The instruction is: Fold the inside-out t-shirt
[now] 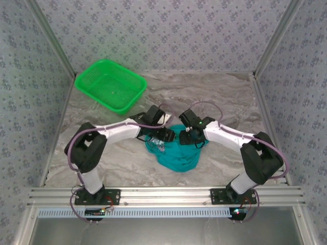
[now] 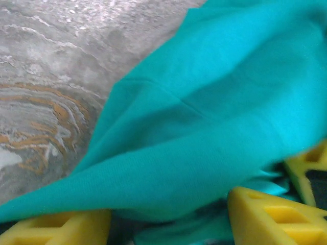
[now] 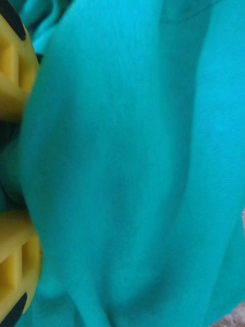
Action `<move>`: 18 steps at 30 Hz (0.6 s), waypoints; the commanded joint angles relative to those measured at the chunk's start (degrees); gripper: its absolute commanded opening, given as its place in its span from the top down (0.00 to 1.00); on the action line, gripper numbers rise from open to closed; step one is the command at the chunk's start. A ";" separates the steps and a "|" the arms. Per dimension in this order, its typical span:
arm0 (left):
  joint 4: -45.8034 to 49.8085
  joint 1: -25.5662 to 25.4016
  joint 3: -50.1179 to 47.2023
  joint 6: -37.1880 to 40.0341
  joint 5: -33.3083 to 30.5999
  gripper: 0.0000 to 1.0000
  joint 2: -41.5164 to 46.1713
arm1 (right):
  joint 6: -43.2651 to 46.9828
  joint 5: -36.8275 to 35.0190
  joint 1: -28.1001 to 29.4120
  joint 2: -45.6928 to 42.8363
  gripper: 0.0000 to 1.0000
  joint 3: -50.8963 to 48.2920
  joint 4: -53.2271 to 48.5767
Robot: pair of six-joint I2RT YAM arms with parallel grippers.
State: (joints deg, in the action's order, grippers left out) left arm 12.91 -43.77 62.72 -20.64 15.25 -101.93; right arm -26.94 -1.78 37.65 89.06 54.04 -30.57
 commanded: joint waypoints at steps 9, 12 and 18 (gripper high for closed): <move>1.57 1.15 5.97 4.98 12.52 0.91 1.40 | 7.16 20.02 -5.65 -17.26 1.00 -5.27 12.05; 4.71 3.09 6.72 4.50 17.28 1.00 7.71 | 9.34 30.66 -9.83 -22.69 1.00 -2.80 7.50; 0.63 9.85 0.90 -2.02 36.11 1.00 14.77 | 1.46 45.56 -22.90 -27.09 1.00 -4.73 5.86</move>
State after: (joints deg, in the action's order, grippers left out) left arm 15.35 -36.62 66.24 -18.81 37.15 -88.25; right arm -22.24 33.47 18.39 62.30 50.65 -22.52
